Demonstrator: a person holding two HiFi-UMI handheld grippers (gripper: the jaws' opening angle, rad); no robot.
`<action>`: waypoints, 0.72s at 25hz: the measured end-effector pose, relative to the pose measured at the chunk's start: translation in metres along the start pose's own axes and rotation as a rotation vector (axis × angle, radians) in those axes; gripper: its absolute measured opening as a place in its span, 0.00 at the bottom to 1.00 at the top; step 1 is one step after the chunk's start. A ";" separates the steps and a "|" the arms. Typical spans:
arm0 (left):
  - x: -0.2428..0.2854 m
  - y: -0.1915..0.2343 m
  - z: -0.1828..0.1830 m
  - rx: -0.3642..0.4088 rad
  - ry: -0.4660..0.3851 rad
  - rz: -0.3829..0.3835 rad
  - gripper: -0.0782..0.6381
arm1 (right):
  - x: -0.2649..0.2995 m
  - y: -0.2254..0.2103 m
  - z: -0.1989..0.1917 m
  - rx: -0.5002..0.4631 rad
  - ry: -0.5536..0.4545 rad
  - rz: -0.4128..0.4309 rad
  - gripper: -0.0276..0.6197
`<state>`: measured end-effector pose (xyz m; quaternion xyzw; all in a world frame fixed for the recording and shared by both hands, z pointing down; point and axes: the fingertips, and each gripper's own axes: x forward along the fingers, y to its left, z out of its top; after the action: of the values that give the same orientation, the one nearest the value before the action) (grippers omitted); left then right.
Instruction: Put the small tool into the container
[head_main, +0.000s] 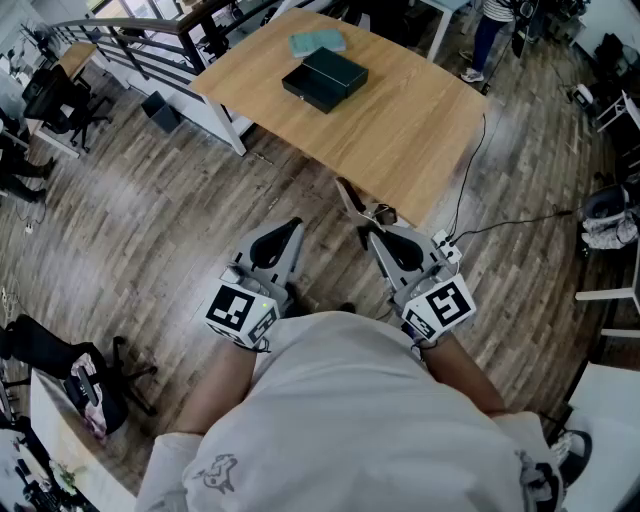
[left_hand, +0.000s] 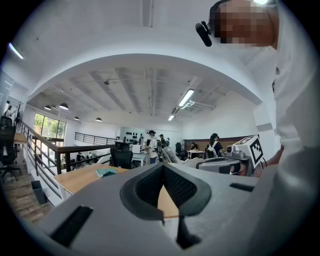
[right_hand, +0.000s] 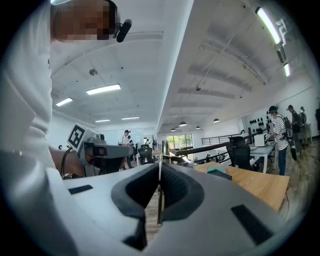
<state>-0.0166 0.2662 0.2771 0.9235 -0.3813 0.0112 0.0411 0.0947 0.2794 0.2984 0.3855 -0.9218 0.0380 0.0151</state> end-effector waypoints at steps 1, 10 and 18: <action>0.000 0.001 0.000 0.000 0.001 -0.002 0.12 | 0.001 0.000 0.000 0.000 -0.001 -0.002 0.07; 0.003 0.026 -0.004 -0.019 0.004 -0.021 0.12 | 0.021 -0.003 0.000 -0.003 -0.003 -0.038 0.07; 0.014 0.073 -0.007 -0.043 0.009 -0.063 0.12 | 0.057 -0.021 0.001 0.027 -0.009 -0.126 0.07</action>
<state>-0.0581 0.2057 0.2901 0.9338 -0.3521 0.0059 0.0631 0.0694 0.2241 0.3014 0.4432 -0.8951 0.0477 0.0080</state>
